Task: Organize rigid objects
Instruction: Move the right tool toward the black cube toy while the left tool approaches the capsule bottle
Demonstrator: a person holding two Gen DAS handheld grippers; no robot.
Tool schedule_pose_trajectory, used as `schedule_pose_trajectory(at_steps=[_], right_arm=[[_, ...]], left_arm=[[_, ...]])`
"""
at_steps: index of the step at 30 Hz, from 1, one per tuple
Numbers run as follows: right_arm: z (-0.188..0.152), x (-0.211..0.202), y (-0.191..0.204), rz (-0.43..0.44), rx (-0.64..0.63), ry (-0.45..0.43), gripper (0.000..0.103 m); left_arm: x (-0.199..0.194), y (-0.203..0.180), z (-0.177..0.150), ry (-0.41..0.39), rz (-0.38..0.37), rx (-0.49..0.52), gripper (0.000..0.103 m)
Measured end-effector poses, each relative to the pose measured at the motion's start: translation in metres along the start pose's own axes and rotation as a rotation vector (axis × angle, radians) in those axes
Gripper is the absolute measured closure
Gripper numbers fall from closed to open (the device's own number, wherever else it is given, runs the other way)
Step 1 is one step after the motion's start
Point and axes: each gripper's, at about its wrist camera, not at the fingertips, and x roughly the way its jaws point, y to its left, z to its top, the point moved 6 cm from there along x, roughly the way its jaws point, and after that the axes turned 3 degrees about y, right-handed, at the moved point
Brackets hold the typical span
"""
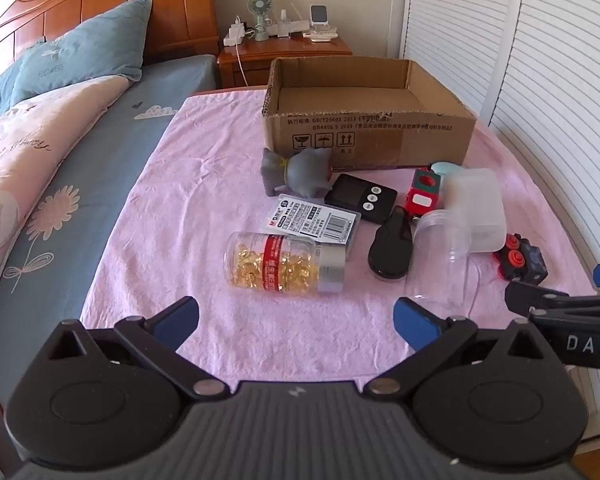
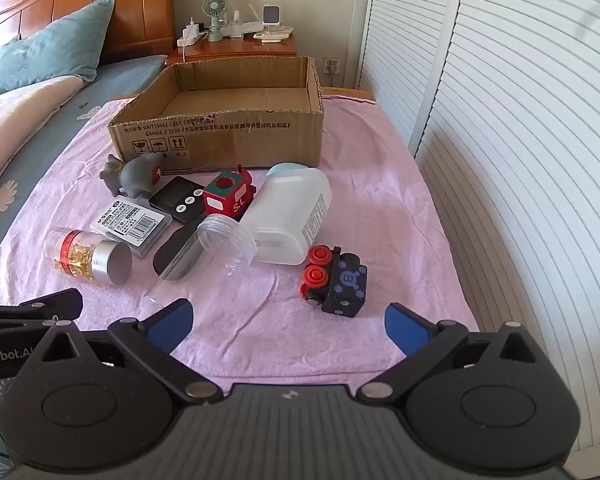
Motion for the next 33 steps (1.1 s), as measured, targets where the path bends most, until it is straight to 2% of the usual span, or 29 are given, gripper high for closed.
schedule_pose_trajectory(at_steps=[33], right_arm=[[-0.0004, -0.0069, -0.0007, 0.02, 0.01, -0.009, 0.0]], left_arm=[[-0.0049, -0.0002, -0.0005, -0.006, 0.004, -0.008, 0.001]])
